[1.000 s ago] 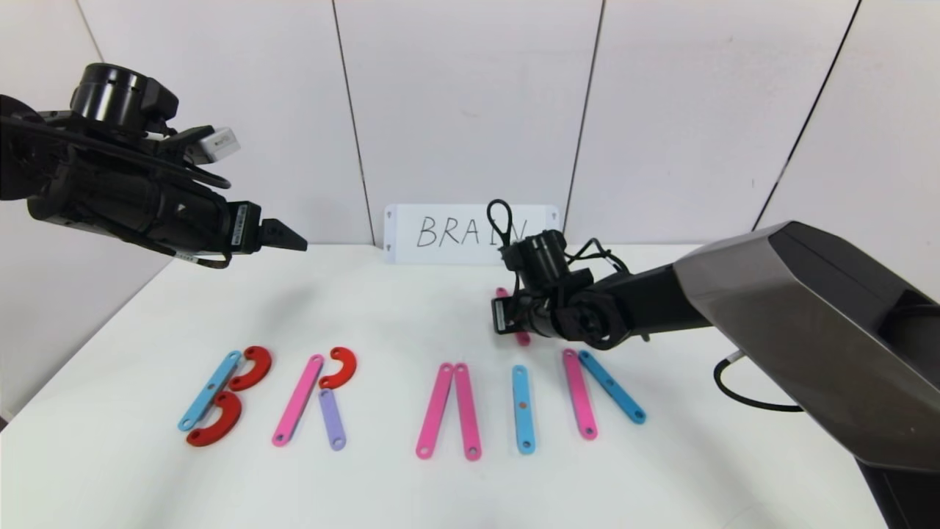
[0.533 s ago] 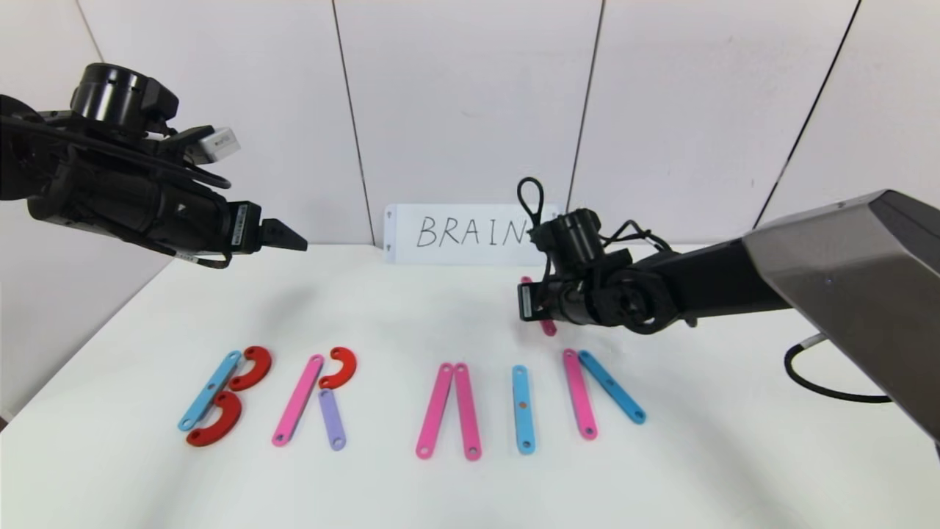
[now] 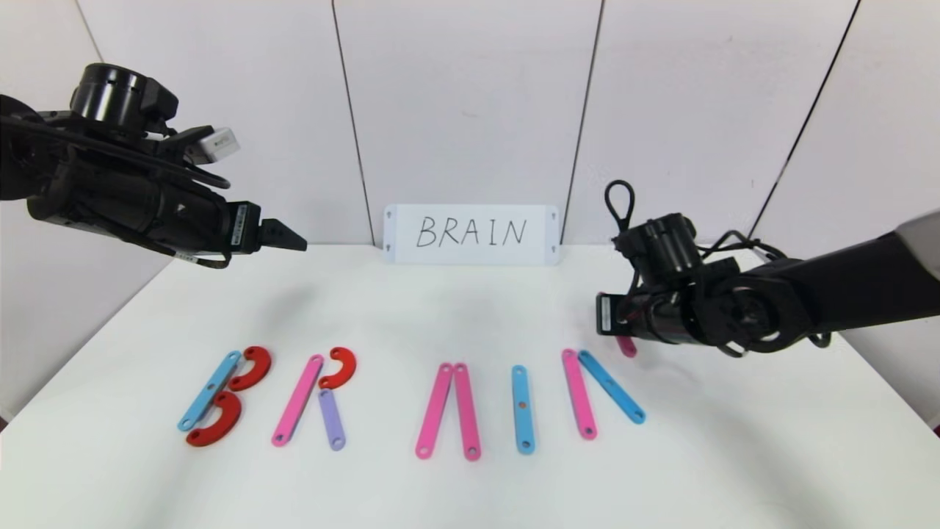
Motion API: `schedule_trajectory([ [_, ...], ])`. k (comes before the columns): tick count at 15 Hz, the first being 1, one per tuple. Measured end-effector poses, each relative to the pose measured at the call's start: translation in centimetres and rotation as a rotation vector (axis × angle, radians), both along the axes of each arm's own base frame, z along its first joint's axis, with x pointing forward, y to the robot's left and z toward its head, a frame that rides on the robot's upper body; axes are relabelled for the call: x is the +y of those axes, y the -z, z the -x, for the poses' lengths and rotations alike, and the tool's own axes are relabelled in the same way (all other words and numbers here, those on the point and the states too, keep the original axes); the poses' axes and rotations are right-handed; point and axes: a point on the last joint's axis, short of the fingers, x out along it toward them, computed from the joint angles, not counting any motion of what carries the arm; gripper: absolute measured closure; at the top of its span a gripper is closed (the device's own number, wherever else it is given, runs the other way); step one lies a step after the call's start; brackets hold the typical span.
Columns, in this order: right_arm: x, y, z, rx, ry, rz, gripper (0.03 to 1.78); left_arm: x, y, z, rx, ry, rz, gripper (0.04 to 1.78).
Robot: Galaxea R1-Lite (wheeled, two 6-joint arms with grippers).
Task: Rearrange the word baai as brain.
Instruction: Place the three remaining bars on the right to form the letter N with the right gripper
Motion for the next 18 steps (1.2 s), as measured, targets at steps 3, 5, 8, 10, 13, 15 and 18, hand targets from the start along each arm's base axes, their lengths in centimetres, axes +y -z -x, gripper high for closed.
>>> schedule_trajectory([
  [3, -1.6, 0.2, 1.8, 0.007, 0.018, -0.001, 1.54, 0.0, 0.0, 0.0, 0.000, 0.000, 0.000, 0.08],
  [5, -2.1, 0.6, 2.8, 0.012, 0.027, -0.008, 1.54, 0.0, 0.0, 0.0, 0.000, 0.000, 0.000, 0.08],
  [8, -2.5, 1.6, 3.7, 0.035, 0.030, -0.013, 1.54, 0.0, 0.0, 0.0, 0.000, 0.000, 0.000, 0.08],
  [10, -2.4, 2.1, 4.1, 0.042, 0.021, -0.013, 1.54, 0.0, 0.0, 0.0, 0.000, 0.000, 0.000, 0.08],
  [13, -2.1, 2.9, 4.3, 0.043, 0.002, -0.023, 1.54, 0.0, 0.0, 0.0, 0.000, 0.000, 0.000, 0.08],
  [15, -2.0, 3.3, 4.4, 0.056, -0.001, -0.017, 1.54, 0.0, 0.0, 0.0, 0.000, 0.000, 0.000, 0.08],
  [18, -2.1, 3.5, 4.4, 0.063, 0.002, -0.011, 1.54, 0.0, 0.0, 0.0, 0.000, 0.000, 0.000, 0.08],
])
